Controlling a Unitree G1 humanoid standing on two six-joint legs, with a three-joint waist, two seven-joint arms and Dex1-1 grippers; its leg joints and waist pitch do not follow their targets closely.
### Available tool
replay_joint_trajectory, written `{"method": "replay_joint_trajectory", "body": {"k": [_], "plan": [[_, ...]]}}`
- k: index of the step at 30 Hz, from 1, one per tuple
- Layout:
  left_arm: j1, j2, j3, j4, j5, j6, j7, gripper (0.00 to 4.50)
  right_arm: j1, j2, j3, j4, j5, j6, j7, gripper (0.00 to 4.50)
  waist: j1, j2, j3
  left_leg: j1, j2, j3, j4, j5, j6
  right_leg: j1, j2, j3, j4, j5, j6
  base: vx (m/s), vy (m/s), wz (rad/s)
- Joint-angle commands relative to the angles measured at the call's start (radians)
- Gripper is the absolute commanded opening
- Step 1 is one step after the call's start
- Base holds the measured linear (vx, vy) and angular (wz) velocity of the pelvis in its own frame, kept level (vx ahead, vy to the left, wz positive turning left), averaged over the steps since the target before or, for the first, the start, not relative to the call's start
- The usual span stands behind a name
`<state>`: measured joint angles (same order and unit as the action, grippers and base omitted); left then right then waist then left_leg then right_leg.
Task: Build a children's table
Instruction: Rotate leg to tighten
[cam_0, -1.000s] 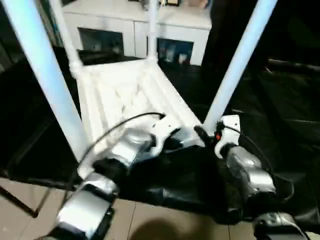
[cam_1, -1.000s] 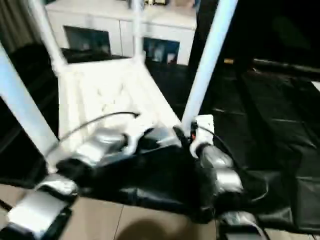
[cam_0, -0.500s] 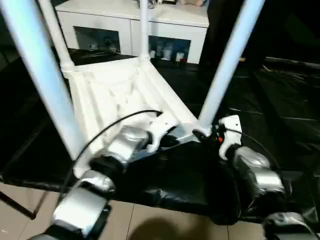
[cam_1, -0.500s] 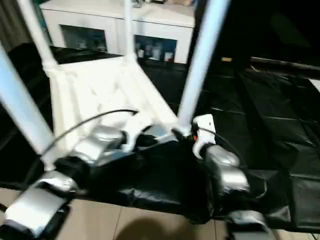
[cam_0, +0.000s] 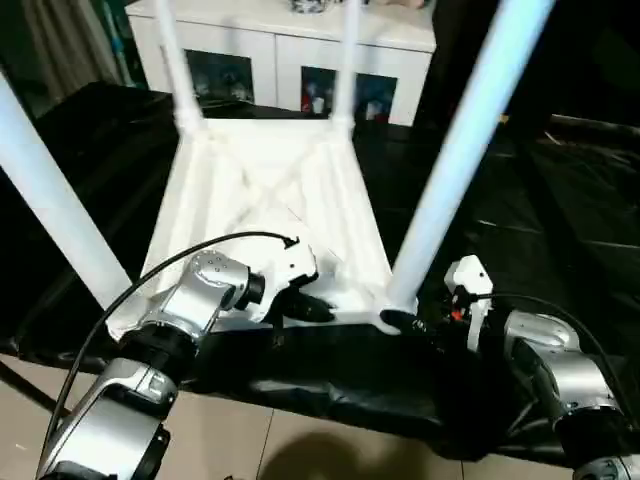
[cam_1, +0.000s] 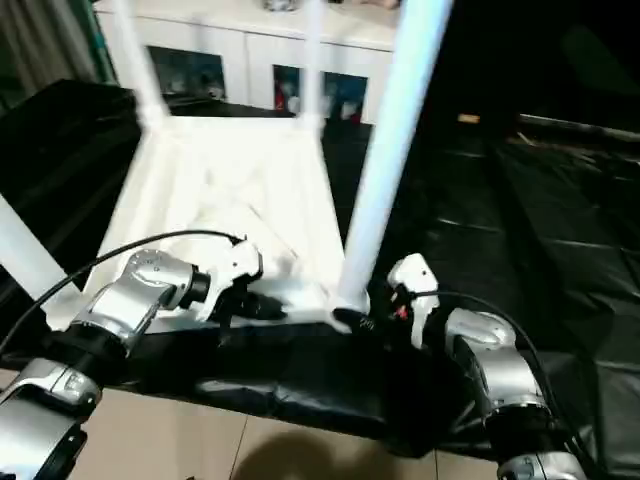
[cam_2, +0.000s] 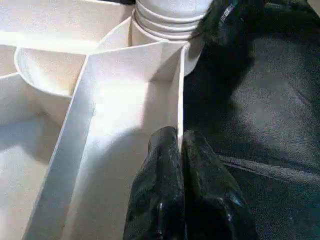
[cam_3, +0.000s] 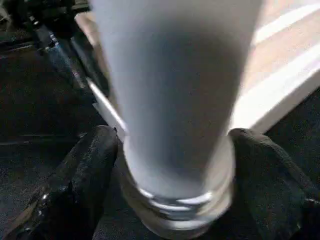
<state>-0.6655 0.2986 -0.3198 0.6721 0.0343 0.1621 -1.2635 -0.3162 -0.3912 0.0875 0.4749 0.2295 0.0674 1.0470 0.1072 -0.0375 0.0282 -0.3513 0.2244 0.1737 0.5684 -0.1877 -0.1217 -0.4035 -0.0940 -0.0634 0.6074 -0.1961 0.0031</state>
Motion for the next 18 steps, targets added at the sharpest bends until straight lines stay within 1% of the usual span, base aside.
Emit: {"method": "replay_joint_trajectory", "body": {"k": [1,2,3,4,5,6,7,8,9,10,11,14,16,18], "plan": [[0.025,-0.016,-0.005,-0.004,-0.038,0.007,-0.03,0.0,-0.009,-0.003,0.012,-0.002,-0.006,0.01,0.018,3.57,0.0,-0.014,-0.043,-0.005,0.004,0.012,-0.06,-0.147,0.104,0.055,-0.039,0.034,-0.065,-0.11,-0.228,0.0,0.0,0.0],[0.028,-0.014,-0.006,-0.008,-0.039,0.009,-0.033,0.0,-0.013,0.002,0.011,-0.001,-0.001,0.021,0.024,3.47,0.001,-0.013,-0.043,-0.005,0.004,0.012,-0.061,-0.15,0.1,0.055,-0.04,0.035,-0.066,-0.123,-0.223,0.0,0.0,0.0],[0.031,-0.013,-0.006,-0.01,-0.039,0.01,-0.034,0.0,-0.016,0.004,0.01,0.001,0.001,0.027,0.029,3.47,0.001,-0.017,-0.043,-0.005,0.004,0.012,-0.061,-0.15,0.099,0.056,-0.04,0.034,-0.066,-0.126,-0.221,0.0,0.0,0.0],[0.033,-0.012,-0.005,-0.013,-0.039,0.012,-0.035,0.0,-0.02,0.005,0.009,0.006,0.003,0.031,0.038,3.36,0.003,-0.015,-0.043,-0.004,0.005,0.011,-0.061,-0.146,0.096,0.055,-0.04,0.035,-0.065,-0.127,-0.219,0.0,0.0,0.0],[0.035,-0.011,-0.005,-0.015,-0.039,0.012,-0.037,0.0,-0.02,0.006,0.01,0.007,0.003,0.033,0.041,3.27,0.003,-0.016,-0.044,-0.004,0.005,0.011,-0.061,-0.145,0.096,0.055,-0.04,0.035,-0.064,-0.124,-0.219,0.0,0.0,0.0],[0.036,-0.01,-0.005,-0.017,-0.039,0.013,-0.038,0.0,-0.021,0.006,0.011,0.007,0.003,0.034,0.043,3.27,0.003,-0.015,-0.044,-0.004,0.005,0.011,-0.06,-0.141,0.095,0.055,-0.04,0.034,-0.062,-0.113,-0.221,0.0,0.0,0.0],[0.038,-0.008,-0.004,-0.021,-0.039,0.015,-0.04,0.0,-0.022,0.005,0.012,0.009,0.005,0.033,0.043,3.07,0.004,-0.016,-0.044,-0.004,0.005,0.011,-0.06,-0.139,0.095,0.055,-0.039,0.034,-0.062,-0.109,-0.222,0.0,0.0,0.0],[0.04,-0.008,-0.003,-0.025,-0.039,0.019,-0.041,0.0,-0.024,0.005,0.012,0.012,0.007,0.033,0.044,3.01,0.004,-0.015,-0.045,-0.005,0.004,0.011,-0.059,-0.13,0.096,0.056,-0.039,0.035,-0.06,-0.096,-0.224,0.0,0.0,0.0],[0.041,-0.007,-0.003,-0.028,-0.038,0.022,-0.041,0.0,-0.024,0.003,0.014,0.013,0.008,0.031,0.045,3.01,0.004,-0.018,-0.045,-0.005,0.004,0.011,-0.059,-0.128,0.097,0.056,-0.039,0.035,-0.06,-0.091,-0.225,0.0,0.0,0.0],[0.042,-0.007,-0.003,-0.031,-0.038,0.023,-0.041,0.0,-0.025,0.002,0.015,0.014,0.009,0.03,0.046,2.95,0.005,-0.017,-0.045,-0.004,0.004,0.011,-0.058,-0.121,0.1,0.056,-0.039,0.035,-0.058,-0.079,-0.229,0.0,0.0,0.0],[0.042,-0.007,-0.003,-0.033,-0.038,0.026,-0.04,0.0,-0.026,0.001,0.016,0.016,0.007,0.028,0.049,2.8,0.005,-0.018,-0.046,-0.004,0.004,0.012,-0.057,-0.117,0.104,0.057,-0.039,0.034,-0.057,-0.07,-0.231,0.0,0.0,0.0],[0.044,-0.007,-0.003,-0.036,-0.037,0.03,-0.039,0.0,-0.027,0.004,0.014,0.024,0.0,0.025,0.044,2.74,0.006,-0.017,-0.046,-0.005,0.002,0.012,-0.056,-0.113,0.107,0.058,-0.038,0.034,-0.056,-0.06,-0.235,0.0,0.0,0.0],[0.045,-0.008,-0.003,-0.038,-0.036,0.032,-0.035,0.0,-0.027,0.008,0.009,0.026,-0.003,0.024,0.034,2.73,0.005,-0.011,-0.046,-0.004,0.002,0.012,-0.057,-0.119,0.103,0.058,-0.038,0.034,-0.056,-0.064,-0.235,0.0,0.0,0.0],[0.045,-0.014,0.001,-0.03,-0.032,0.032,-0.017,0.0,-0.027,0.016,0.0,0.03,-0.007,0.021,0.006,2.72,0.003,-0.013,-0.046,-0.004,0.002,0.012,-0.057,-0.122,0.099,0.058,-0.037,0.034,-0.058,-0.066,-0.235,0.0,0.0,0.0]]}}
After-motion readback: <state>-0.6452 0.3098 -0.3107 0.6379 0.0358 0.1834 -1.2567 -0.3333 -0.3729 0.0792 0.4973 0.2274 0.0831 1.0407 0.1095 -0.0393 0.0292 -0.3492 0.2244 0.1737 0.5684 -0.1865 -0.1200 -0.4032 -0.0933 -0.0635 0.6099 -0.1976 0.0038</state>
